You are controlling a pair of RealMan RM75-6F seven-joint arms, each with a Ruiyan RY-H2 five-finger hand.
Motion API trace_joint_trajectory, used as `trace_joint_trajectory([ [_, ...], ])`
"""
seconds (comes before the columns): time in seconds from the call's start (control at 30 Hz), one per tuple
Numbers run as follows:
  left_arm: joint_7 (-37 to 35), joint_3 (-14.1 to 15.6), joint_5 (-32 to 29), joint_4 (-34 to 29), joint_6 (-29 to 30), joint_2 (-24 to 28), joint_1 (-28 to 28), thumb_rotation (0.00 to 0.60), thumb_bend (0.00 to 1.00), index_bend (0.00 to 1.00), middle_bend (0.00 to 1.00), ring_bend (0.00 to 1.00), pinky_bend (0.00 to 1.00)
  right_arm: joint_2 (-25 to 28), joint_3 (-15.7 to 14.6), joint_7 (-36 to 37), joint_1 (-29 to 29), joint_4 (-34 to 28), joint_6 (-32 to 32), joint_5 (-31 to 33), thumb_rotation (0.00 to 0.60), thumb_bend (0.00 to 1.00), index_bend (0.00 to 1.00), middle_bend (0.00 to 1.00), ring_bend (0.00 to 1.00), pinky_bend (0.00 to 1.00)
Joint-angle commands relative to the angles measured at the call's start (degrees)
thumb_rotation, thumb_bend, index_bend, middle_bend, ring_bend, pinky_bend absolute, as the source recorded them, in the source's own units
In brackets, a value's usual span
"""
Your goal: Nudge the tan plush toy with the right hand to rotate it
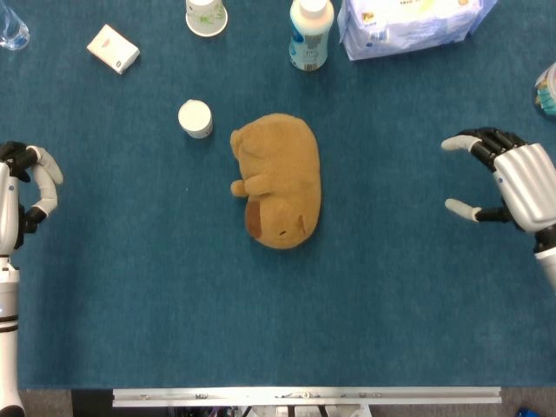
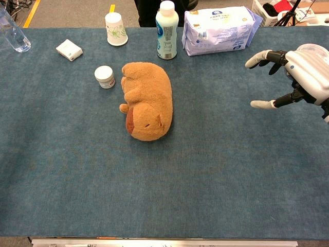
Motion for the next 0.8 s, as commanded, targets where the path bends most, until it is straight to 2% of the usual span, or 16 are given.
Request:
trace_joint_trajectory([
  [0.03, -0.39, 0.06, 0.14, -0.07, -0.03, -0.02, -0.03, 0.6, 0.71, 0.66, 0.62, 0.42, 0.56, 0.39, -0.22, 0.6, -0.07, -0.59, -0.12, -0.18, 0.6, 0.0, 0.36, 0.35, 0.28, 0.41],
  [0.67, -1.33, 0.18, 0.13, 0.04, -0.47, 0.14, -0.11, 0.6, 0.71, 0.66, 0.62, 0.42, 0.56, 0.06, 0.22, 0.61, -0.05, -0.15, -0.56, 0.16, 0.6, 0.0, 0.36, 0.35, 0.28, 0.41],
  [0.8, -1.76, 0.18, 0.06, -0.03, -0.59, 0.3, -0.1, 0.6, 0.71, 0.66, 0.62, 0.42, 0.56, 0.62, -0.77, 1.46, 0.49, 0.31, -0.92, -1.93, 0.6, 0.0, 0.36, 0.35, 0.28, 0.41],
])
